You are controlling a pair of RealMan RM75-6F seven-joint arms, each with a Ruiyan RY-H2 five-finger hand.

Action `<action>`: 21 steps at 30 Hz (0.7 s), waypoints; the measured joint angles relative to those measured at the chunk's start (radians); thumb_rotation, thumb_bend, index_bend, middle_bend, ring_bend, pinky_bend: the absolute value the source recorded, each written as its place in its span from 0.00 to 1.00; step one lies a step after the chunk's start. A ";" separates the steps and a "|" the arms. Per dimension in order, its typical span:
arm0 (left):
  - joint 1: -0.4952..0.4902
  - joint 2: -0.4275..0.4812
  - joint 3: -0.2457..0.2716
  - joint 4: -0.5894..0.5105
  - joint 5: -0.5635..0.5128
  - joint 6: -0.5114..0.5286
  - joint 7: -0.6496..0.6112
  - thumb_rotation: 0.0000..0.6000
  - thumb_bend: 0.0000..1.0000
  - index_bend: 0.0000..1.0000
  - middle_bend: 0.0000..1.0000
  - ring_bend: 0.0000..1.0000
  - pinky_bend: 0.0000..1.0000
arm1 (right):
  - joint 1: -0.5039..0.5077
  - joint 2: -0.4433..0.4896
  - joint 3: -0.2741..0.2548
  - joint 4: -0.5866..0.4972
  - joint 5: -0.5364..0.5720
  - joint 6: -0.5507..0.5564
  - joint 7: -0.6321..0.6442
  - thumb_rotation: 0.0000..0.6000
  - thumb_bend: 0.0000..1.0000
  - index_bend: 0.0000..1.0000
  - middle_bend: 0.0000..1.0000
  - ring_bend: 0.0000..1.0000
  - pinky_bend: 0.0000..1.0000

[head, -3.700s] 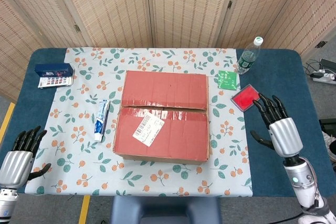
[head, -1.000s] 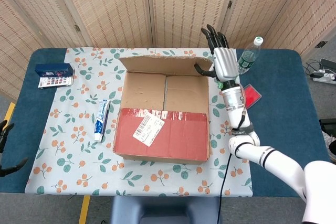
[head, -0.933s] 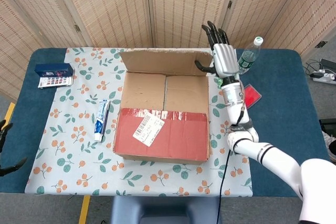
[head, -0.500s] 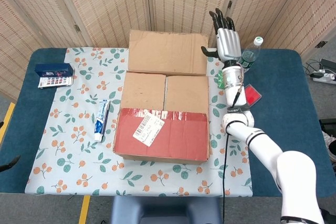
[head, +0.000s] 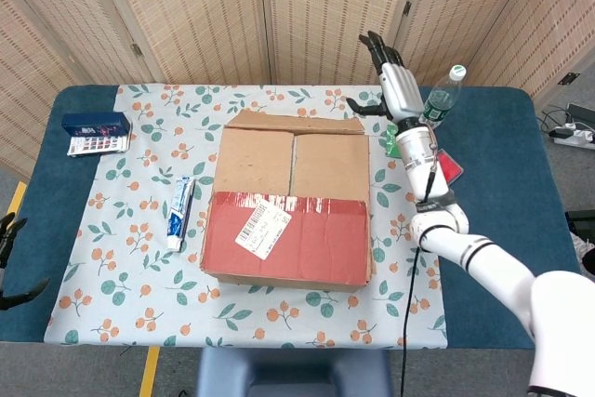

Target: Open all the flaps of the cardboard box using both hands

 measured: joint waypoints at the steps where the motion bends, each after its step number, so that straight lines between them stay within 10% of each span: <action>1: -0.001 -0.002 0.000 0.001 0.003 0.002 -0.003 1.00 0.26 0.00 0.00 0.00 0.00 | -0.019 0.033 -0.004 -0.065 -0.001 0.005 -0.004 1.00 0.30 0.04 0.00 0.09 0.00; 12: -0.021 -0.037 0.011 -0.005 0.040 0.002 0.070 1.00 0.26 0.00 0.00 0.00 0.00 | -0.312 0.506 -0.062 -0.760 -0.006 0.029 0.044 1.00 0.30 0.06 0.03 0.13 0.08; 21: -0.036 -0.053 0.015 -0.006 0.050 -0.004 0.095 1.00 0.26 0.00 0.00 0.00 0.00 | -0.433 0.555 -0.140 -0.809 -0.198 0.043 0.341 1.00 0.30 0.09 0.05 0.14 0.10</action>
